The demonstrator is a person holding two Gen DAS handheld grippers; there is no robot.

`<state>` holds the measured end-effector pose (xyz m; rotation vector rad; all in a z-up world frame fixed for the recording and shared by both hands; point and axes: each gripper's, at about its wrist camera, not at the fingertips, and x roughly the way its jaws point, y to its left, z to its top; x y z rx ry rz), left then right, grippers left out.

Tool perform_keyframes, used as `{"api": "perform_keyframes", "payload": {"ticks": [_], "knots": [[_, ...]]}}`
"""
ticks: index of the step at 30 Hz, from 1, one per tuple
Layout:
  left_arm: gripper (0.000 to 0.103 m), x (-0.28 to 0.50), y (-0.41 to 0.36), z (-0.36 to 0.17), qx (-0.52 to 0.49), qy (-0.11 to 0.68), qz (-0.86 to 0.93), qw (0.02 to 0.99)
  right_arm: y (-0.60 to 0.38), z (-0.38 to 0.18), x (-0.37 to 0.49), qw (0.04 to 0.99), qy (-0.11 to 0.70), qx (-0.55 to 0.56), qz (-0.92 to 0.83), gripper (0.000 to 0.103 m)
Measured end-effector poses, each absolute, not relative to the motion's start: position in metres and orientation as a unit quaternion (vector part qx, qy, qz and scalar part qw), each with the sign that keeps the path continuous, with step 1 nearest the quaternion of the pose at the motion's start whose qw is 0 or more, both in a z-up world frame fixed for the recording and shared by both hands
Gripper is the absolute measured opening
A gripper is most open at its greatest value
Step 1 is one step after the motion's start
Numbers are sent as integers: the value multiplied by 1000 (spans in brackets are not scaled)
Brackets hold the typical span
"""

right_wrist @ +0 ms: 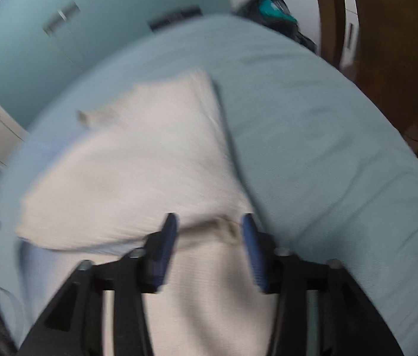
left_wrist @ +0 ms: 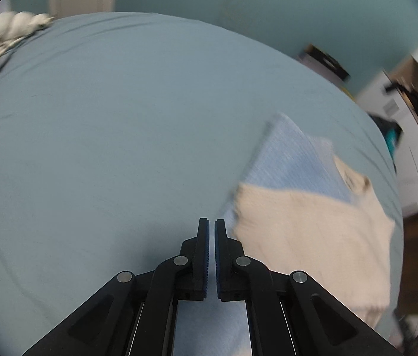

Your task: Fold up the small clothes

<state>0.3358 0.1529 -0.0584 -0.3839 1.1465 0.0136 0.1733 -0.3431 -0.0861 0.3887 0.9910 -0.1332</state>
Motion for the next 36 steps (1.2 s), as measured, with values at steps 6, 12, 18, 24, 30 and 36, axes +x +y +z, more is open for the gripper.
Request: {"api": "perform_keyframes", "payload": {"ticks": [6, 12, 18, 24, 30, 36], "knots": [[3, 342, 110, -69, -157, 563, -37, 810, -333, -72, 205, 898, 405, 164, -53, 84], [3, 344, 67, -99, -86, 587, -50, 803, -302, -127, 264, 872, 479, 81, -52, 83], [3, 350, 47, -118, -39, 592, -27, 805, -272, -148, 282, 830, 550, -27, -90, 85], [3, 348, 21, -125, 69, 577, -13, 813, -239, -119, 299, 877, 480, 21, 0, 85], [3, 337, 15, -134, 124, 556, 5, 822, -209, -176, 333, 858, 509, -47, -52, 95], [3, 328, -1, -130, 193, 539, 24, 820, -216, -156, 315, 855, 517, -3, -31, 95]]}}
